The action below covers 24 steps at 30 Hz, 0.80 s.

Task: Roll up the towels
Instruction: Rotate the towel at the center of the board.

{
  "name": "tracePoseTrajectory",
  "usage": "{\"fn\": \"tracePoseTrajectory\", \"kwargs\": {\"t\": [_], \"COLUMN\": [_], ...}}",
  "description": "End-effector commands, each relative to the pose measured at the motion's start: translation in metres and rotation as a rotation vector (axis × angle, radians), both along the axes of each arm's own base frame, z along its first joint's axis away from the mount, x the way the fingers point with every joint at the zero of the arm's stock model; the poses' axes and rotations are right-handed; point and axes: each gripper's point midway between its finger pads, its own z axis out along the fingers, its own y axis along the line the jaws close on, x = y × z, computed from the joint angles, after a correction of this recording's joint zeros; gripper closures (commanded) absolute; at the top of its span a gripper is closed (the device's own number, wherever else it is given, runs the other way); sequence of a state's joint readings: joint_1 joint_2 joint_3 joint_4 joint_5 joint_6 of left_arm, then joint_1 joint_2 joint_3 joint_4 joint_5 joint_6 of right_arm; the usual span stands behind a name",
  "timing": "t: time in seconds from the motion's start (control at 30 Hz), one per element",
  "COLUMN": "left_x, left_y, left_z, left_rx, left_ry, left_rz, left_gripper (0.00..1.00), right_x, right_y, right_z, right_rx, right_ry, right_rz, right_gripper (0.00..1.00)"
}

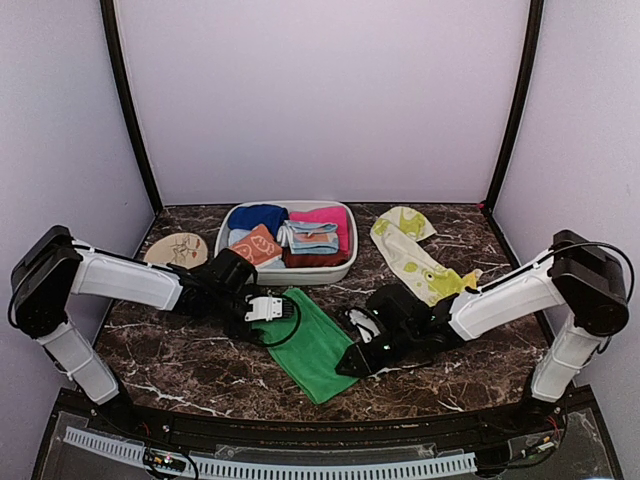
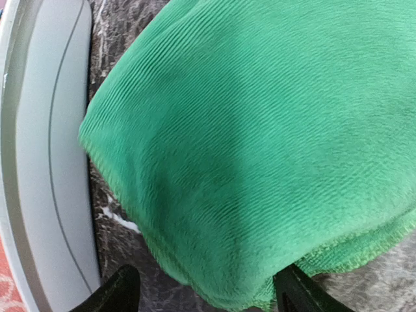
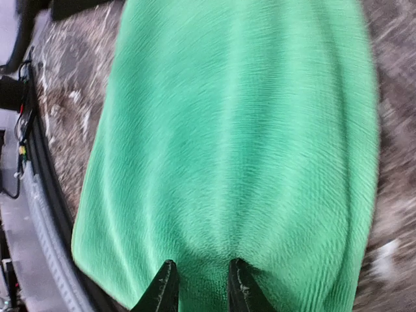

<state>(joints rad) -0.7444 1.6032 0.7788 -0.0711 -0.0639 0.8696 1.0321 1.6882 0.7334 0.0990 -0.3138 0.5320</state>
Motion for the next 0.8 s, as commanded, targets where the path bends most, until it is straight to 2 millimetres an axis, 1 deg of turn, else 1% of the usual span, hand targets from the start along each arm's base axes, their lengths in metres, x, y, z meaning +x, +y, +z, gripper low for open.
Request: {"fn": "tracePoseTrajectory", "kwargs": {"t": [0.0,0.03,0.07,0.13,0.2,0.3,0.33,0.37,0.4,0.43,0.57,0.6,0.7,0.77], "left_x": [0.025,0.024,0.018,0.005,0.001,0.009,0.010,0.009,0.013,0.012,0.000,-0.001,-0.003,0.003], "left_y": [0.021,0.017,0.012,0.007,0.012,0.028,0.033,0.033,0.042,0.045,0.048,0.048,0.045,0.041], "left_z": [-0.012,-0.005,0.002,0.014,0.020,0.026,0.029,0.033,0.038,0.040,0.044,0.043,0.039,0.034], "left_rx": [0.144,0.117,0.078,0.021,0.028,0.030,0.012,-0.006,-0.024,-0.034,-0.053,-0.067,-0.100,-0.118], "left_ry": [-0.047,-0.021,0.013,0.037,0.029,0.037,0.050,0.060,0.069,0.082,0.108,0.119,0.154,0.151], "left_rz": [0.031,0.029,0.012,-0.038,-0.050,0.018,0.040,0.049,0.082,0.092,0.092,0.109,0.140,0.166], "left_gripper": [0.26,0.24,0.23,0.19,0.17,0.17,0.16,0.16,0.16,0.16,0.17,0.17,0.19,0.21], "right_x": [-0.040,-0.040,-0.043,-0.038,-0.024,0.007,0.018,0.028,0.038,0.047,0.076,0.083,0.099,0.107], "right_y": [-0.017,-0.013,-0.008,-0.003,0.002,0.014,0.019,0.026,0.034,0.043,0.068,0.074,0.081,0.079], "right_z": [-0.003,0.008,0.018,0.031,0.039,0.051,0.051,0.051,0.048,0.046,0.014,0.010,-0.003,-0.007], "right_rx": [-0.107,-0.085,-0.054,-0.045,-0.055,-0.035,-0.027,-0.024,-0.028,-0.032,-0.095,-0.100,-0.116,-0.112], "right_ry": [0.187,0.171,0.163,0.140,0.106,0.061,0.048,0.030,0.012,-0.013,-0.051,-0.055,-0.070,-0.095], "right_rz": [0.007,0.042,0.089,0.143,0.180,0.180,0.179,0.184,0.189,0.200,0.209,0.200,0.136,0.090], "right_gripper": [0.74,0.74,0.73,0.73,0.73,0.73,0.73,0.73,0.73,0.74,0.78,0.78,0.79,0.81]}}
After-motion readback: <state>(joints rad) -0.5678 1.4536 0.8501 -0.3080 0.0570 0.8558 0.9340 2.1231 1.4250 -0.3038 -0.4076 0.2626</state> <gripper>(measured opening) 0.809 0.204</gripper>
